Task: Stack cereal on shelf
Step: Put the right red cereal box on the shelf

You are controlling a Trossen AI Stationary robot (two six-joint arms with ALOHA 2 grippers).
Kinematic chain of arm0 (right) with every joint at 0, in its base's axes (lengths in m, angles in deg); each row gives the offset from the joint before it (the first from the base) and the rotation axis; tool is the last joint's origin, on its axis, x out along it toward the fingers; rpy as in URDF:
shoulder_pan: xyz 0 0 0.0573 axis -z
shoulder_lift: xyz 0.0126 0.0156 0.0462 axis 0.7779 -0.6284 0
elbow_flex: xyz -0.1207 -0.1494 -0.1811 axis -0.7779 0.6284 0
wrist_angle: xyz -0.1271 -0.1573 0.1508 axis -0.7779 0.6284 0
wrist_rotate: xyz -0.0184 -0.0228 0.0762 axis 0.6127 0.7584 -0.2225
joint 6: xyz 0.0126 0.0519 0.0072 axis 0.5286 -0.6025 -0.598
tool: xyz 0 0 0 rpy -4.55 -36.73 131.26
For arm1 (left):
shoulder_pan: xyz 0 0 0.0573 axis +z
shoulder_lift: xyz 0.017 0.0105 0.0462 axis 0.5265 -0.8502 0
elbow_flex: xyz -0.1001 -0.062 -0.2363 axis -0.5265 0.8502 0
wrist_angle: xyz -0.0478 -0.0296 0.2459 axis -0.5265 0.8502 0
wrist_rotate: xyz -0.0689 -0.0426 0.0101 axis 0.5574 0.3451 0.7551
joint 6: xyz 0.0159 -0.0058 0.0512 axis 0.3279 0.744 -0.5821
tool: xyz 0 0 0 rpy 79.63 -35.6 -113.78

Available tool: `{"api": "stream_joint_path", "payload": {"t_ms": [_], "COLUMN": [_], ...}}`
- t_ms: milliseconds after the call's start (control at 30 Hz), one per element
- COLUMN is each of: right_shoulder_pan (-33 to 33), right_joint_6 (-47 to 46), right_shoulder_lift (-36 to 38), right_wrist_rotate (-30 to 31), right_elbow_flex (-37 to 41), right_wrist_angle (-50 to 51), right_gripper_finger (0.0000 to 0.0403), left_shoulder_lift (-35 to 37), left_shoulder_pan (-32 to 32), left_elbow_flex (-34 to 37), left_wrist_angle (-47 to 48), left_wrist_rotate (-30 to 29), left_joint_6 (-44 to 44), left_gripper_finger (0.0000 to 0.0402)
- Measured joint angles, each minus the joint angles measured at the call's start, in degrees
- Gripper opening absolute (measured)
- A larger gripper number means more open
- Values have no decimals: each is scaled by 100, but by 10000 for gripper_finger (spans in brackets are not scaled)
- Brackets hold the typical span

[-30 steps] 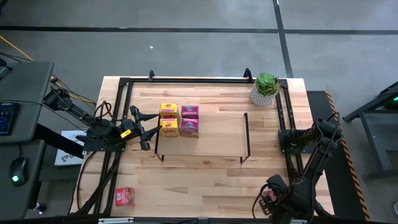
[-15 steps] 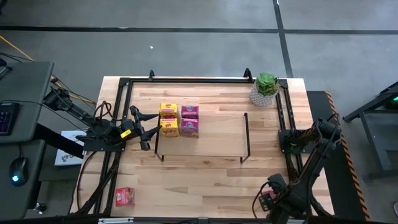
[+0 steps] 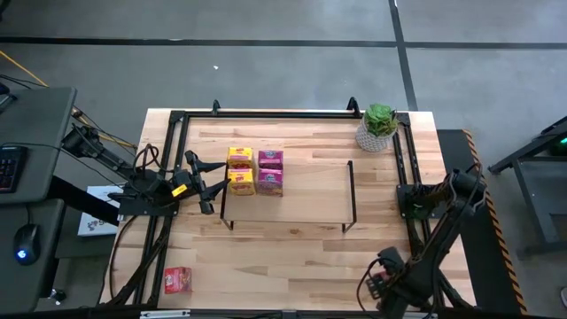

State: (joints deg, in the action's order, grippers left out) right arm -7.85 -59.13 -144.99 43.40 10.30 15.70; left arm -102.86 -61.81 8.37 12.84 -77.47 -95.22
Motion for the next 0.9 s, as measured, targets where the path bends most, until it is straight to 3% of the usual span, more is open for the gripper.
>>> {"api": "stream_joint_path", "payload": {"t_ms": [367,900], "right_shoulder_pan": [0,0], "right_joint_6": [254,938], "right_shoulder_lift": [1,4], "right_wrist_rotate": [-123,183], "right_elbow_flex": [326,-248], "right_wrist_angle": [-375,-347], "right_gripper_finger": [316,190], "left_shoulder_lift": [-1,-2], "left_shoulder_pan": [0,0], "left_elbow_flex": [2,1], "left_wrist_angle": [2,2], "left_wrist_rotate": [0,0], "left_joint_6": [-1,0], "left_gripper_finger": [220,220]}}
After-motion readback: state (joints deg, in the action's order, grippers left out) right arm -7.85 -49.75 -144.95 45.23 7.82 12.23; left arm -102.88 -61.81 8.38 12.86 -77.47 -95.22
